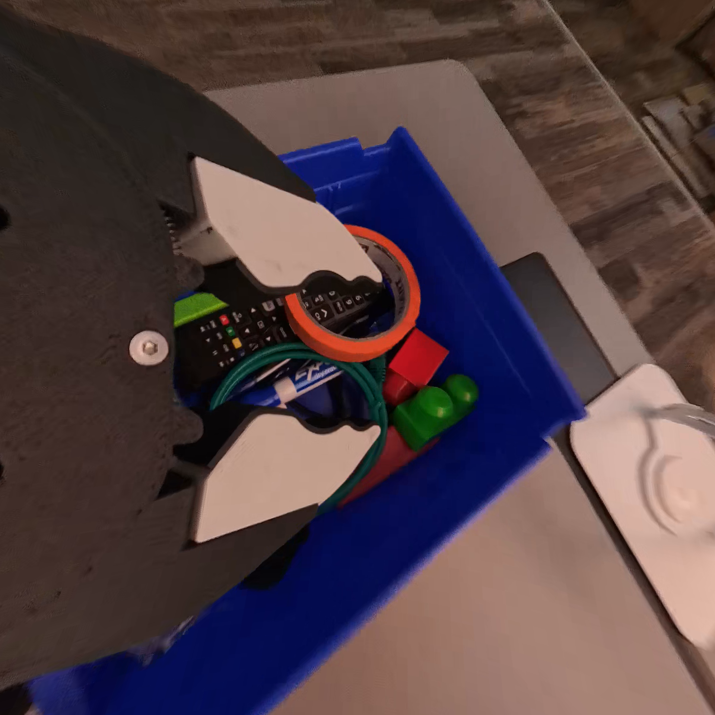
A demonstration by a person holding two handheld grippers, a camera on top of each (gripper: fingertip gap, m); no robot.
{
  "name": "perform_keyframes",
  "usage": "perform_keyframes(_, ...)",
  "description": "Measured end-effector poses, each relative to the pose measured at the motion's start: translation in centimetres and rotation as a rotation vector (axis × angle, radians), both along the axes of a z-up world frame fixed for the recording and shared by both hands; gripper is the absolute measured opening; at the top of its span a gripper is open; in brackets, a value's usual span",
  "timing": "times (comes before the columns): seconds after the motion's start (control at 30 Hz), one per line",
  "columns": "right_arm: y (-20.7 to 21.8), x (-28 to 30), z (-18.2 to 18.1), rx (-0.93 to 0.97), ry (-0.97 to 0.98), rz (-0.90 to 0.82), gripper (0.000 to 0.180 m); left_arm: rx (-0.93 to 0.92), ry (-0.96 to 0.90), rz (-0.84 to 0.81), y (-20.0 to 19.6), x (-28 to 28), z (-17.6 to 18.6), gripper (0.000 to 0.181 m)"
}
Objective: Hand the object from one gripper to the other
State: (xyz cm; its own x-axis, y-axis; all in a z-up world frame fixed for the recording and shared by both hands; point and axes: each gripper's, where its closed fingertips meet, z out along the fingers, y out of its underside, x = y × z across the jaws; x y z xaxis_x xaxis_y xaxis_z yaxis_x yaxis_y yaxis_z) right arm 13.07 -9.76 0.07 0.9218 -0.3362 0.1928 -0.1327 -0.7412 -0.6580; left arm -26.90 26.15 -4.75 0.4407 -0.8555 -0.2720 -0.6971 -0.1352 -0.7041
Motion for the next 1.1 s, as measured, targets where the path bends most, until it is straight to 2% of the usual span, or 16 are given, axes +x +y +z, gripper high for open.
perform_keyframes(0.17, -0.2, 0.7, -0.3, -0.01, -0.007, -0.005, 0.059, 0.005, 0.134, 0.051, 1.7, -0.4, -4.0, 0.055)
perform_keyframes(0.37, -0.1, 0.7, -1.8, -0.086, -0.016, 0.012, 0.059, -0.046, 0.176, 0.098, 2.8, -1.5, -6.5, 0.049)
perform_keyframes(0.47, 0.4, 0.2, -2.6, -0.125, -0.022, 0.042, 0.057, -0.045, 0.175, 0.078, 2.7, -1.5, -6.4, 0.042)
perform_keyframes(0.53, 0.5, 0.0, -3.0, -0.151, -0.037, 0.054, 0.056, -0.014, 0.192, 0.028, 2.4, -1.3, -6.2, 0.024)
perform_keyframes(0.57, 0.6, 0.0, -3.1, -0.16, -0.047, 0.057, 0.055, -0.003, 0.205, 0.026, 2.3, -1.3, -6.1, 0.02)
perform_keyframes(0.67, 0.9, -0.2, -3.2, -0.167, -0.057, 0.069, 0.053, -0.03, 0.182, 0.031, 2.1, -1.1, -5.4, 0.019)
perform_keyframes(0.77, 1.0, -0.2, -2.9, -0.151, -0.068, 0.068, 0.051, -0.068, 0.023, 0.016, 1.4, -0.2, -2.9, 0.016)
perform_keyframes(0.87, 1.6, -0.4, -2.0, -0.096, -0.079, 0.078, 0.048, -0.102, -0.262, -0.044, -0.3, 1.3, 2.5, 0.012)
perform_keyframes(1.0, 3.9, -2.6, 0.3, 0.069, -0.059, 0.169, 0.046, -0.187, -0.633, -0.248, -5.4, 3.0, 10.7, 0.01)
perform_keyframes(1.1, 6.1, -6.4, 2.8, 0.254, 0.011, 0.302, 0.043, -0.237, -0.833, -0.481, -10.8, 3.9, 15.8, 0.01)
